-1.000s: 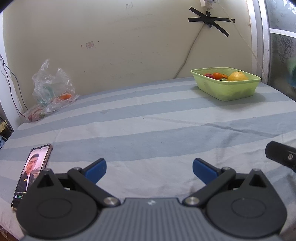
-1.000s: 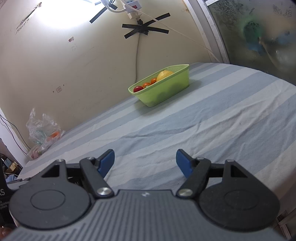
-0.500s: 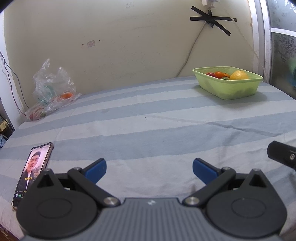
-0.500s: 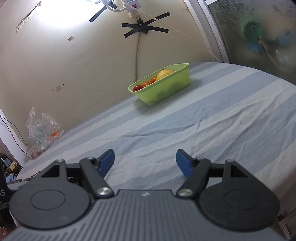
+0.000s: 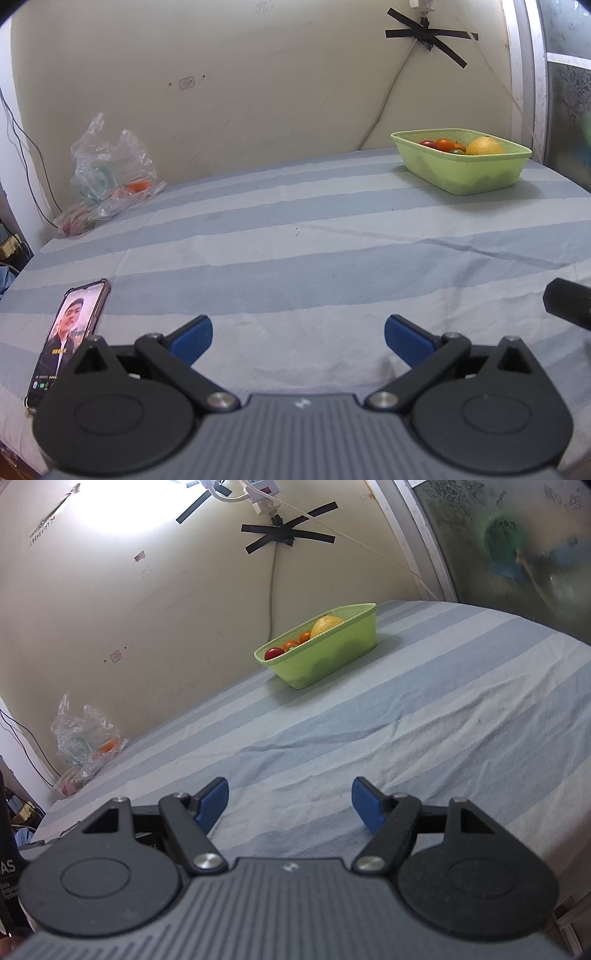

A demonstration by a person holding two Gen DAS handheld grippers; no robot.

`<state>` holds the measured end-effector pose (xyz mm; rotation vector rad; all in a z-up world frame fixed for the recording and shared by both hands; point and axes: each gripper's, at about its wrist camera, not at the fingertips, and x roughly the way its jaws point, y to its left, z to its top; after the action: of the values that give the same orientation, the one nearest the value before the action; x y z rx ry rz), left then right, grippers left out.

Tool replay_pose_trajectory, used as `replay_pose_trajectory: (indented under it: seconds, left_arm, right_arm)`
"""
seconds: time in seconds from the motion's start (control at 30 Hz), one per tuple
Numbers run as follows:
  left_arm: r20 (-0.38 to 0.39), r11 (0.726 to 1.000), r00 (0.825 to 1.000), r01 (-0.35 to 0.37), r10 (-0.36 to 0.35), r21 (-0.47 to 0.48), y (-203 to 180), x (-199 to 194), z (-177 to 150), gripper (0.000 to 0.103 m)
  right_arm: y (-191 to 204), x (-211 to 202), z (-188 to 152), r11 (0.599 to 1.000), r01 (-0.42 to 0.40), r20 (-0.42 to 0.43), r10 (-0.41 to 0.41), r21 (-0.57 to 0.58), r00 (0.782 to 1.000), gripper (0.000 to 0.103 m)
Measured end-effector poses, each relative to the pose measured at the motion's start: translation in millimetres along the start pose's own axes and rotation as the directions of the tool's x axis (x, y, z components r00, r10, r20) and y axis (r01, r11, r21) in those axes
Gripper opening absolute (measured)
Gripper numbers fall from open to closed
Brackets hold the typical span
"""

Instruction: Organize fruits

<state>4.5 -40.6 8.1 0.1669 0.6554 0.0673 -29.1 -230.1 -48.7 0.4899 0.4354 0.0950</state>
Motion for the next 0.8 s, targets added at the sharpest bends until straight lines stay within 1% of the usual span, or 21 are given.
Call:
replay_pose_trajectory:
  seconds: [0.23, 0.43, 0.8]
  left_arm:
    - [0.003, 1.000, 1.000, 0.002, -0.002, 0.007, -0.5, -1.2, -0.9, 0.103]
    - [0.004, 1.000, 1.000, -0.009, 0.009, 0.020, -3.3, -3.1, -1.2, 0.103]
    - [0.020, 0.998, 0.998, -0.052, 0.052, 0.025, -4.0, -4.0, -0.5, 0.103]
  right_arm:
    - [0.2, -0.1, -0.2, 1.000, 0.000, 0.000, 0.000, 0.000, 1.000, 0.076]
    - [0.5, -0.4, -0.4, 1.000, 0.002, 0.001, -0.002, 0.000, 1.000, 0.076]
    - [0.9, 0.0, -0.6, 1.000, -0.001, -0.002, 0.001, 0.000, 1.000, 0.076]
